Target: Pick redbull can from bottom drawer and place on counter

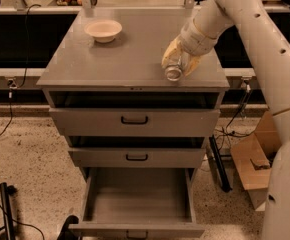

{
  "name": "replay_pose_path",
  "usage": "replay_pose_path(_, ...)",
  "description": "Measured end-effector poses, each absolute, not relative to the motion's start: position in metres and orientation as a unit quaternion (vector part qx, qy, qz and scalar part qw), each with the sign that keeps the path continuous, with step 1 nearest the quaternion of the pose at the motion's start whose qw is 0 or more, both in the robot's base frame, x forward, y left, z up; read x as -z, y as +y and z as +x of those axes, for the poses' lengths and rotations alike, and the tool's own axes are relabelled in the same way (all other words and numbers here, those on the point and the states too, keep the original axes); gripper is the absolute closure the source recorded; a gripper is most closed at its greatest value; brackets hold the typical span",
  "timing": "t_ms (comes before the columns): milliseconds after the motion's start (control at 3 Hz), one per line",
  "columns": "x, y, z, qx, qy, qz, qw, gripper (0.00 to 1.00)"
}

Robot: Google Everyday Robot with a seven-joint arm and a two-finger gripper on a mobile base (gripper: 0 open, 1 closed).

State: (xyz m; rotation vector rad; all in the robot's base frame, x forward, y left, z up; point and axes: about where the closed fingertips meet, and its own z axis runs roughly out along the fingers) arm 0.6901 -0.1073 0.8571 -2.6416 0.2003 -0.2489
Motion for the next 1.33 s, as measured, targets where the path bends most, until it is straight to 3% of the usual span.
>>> replay_pose_path(1000,-0.852,-0.098,0.706,0.109,0.077,-0.959,0.249,0.15)
replay_pose_path(1333,-0.851,-0.095,0.709,0.112,0.077,-0.958,0.251,0.0)
